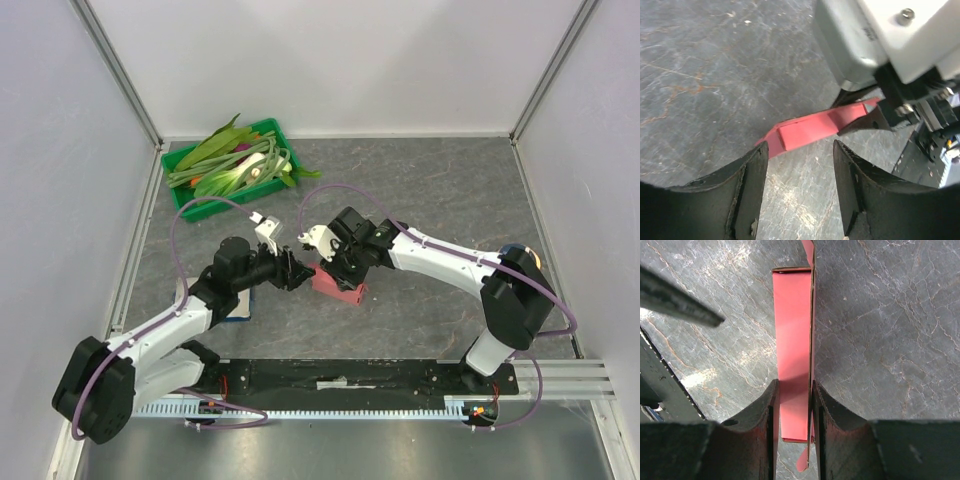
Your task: Fold the paper box
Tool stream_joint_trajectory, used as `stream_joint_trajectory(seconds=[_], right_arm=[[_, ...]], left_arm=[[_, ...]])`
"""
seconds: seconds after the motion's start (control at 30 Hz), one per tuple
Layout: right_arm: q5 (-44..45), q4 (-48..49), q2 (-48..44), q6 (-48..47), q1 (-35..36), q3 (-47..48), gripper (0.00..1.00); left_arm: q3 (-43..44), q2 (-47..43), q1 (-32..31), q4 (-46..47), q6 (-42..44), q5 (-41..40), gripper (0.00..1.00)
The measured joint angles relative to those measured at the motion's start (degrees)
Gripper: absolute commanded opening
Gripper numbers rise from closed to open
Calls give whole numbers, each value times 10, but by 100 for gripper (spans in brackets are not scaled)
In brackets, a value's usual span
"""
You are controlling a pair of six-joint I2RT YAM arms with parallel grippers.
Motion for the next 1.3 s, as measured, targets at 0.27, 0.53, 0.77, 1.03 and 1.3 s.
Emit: stream_joint_trajectory(seconds=[0.27, 0.53, 0.77, 1.03, 1.3], right_arm=[[0, 0, 0, -1, -2, 0, 0], [0, -1, 1, -2, -3, 1, 0], [0, -1, 1, -2, -3, 2, 0], [0, -3, 2, -2, -3, 3, 0], [0, -3, 3, -2, -3, 3, 0]], left_arm=[[1, 21, 3, 18, 50, 56, 56], [18, 68, 3, 15, 89, 55, 47], [23, 68, 6, 13, 121, 54, 56], [48, 99, 11, 10, 148, 53, 47], [47, 111, 13, 16, 158, 56, 34]])
